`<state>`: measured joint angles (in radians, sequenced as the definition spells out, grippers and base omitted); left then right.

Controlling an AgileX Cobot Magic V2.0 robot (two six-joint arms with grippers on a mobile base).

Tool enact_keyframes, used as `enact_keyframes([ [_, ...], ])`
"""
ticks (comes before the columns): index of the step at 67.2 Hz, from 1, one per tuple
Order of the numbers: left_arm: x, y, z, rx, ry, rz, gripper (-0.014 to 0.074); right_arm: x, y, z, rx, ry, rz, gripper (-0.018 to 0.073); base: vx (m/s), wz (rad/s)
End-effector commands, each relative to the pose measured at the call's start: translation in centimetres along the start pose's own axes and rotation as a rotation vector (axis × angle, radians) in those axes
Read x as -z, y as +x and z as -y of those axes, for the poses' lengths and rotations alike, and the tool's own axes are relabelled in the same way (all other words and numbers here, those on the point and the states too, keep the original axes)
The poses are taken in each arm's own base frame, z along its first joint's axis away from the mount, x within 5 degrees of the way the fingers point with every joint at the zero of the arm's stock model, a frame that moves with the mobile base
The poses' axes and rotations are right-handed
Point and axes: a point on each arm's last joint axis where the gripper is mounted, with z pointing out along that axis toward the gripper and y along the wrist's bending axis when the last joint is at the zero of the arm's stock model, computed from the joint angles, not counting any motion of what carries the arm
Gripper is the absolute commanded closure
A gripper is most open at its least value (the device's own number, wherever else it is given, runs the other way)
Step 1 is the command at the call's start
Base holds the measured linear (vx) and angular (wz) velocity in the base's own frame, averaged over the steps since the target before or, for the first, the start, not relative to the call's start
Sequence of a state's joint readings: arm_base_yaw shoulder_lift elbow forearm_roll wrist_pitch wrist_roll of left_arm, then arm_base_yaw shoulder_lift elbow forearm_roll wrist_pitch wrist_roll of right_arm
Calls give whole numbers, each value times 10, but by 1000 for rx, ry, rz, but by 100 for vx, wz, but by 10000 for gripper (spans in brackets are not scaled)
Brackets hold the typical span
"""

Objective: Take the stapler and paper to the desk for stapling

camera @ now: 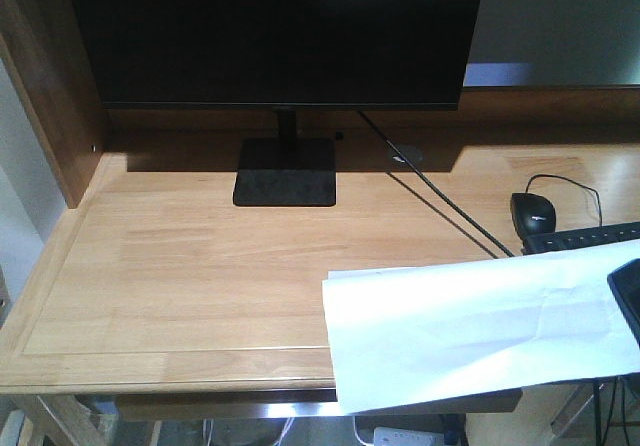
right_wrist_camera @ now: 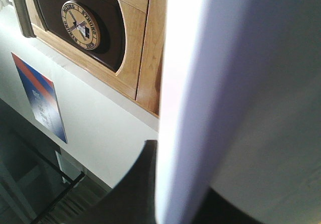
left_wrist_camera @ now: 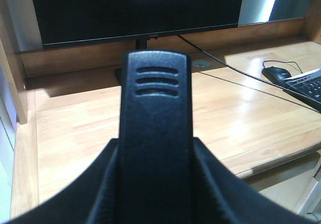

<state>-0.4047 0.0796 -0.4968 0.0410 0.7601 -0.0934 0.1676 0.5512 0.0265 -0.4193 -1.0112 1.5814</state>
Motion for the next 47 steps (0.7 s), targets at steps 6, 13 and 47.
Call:
enact_keyframes([
  [6,4,-19,1,-3,13,138,603,4,1,0,-9,-39,8,564,0,0],
  [13,4,-19,1,1,14,140,603,4,1,0,-9,-39,8,564,0,0],
  [47,-6,-31,4,16,32,206,603,4,1,0,-9,-39,8,564,0,0],
])
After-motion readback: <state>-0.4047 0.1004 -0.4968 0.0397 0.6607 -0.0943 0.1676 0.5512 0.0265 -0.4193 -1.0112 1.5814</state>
